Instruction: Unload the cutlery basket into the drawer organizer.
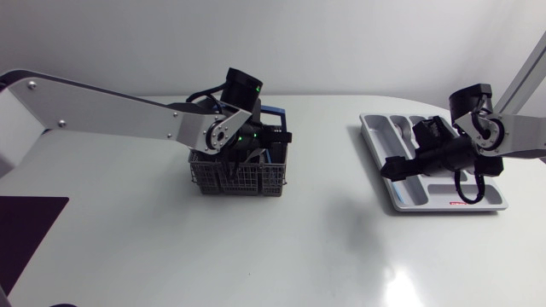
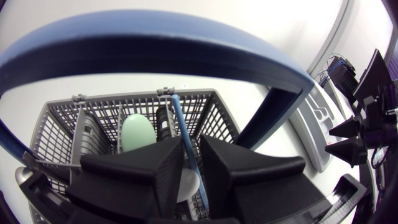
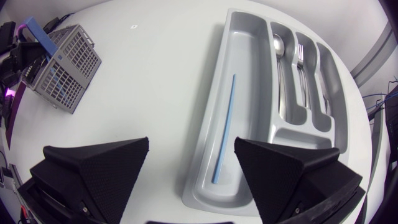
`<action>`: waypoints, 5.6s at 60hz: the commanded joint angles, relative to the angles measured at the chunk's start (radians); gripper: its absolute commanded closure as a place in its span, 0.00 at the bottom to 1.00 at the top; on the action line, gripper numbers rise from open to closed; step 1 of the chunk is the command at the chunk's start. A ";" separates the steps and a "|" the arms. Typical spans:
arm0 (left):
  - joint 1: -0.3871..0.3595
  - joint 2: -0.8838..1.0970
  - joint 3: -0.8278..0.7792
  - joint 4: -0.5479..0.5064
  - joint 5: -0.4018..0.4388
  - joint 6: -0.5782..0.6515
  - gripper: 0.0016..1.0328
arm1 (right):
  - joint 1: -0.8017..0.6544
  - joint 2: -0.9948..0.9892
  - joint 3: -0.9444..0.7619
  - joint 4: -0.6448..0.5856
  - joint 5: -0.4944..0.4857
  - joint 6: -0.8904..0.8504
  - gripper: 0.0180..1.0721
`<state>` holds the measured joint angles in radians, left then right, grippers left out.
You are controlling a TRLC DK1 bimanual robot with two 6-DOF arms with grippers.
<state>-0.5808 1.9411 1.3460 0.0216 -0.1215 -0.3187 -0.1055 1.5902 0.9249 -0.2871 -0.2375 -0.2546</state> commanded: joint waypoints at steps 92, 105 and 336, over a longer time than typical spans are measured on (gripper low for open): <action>-0.080 -0.502 -0.122 -0.032 0.356 0.035 0.96 | 0.345 -0.481 -0.026 -0.188 -0.269 0.015 0.07; -0.042 -0.412 -0.068 -0.109 0.542 -0.026 0.96 | 0.451 -0.401 0.043 -0.190 -0.307 0.061 0.14; 0.167 -0.182 -0.320 0.282 0.365 0.244 0.37 | 0.109 -0.105 -0.074 -0.093 0.090 0.149 0.05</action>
<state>-0.4213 1.7279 0.9997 0.2832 0.2447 -0.0811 -0.0063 1.4963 0.8745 -0.3882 -0.1555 -0.1333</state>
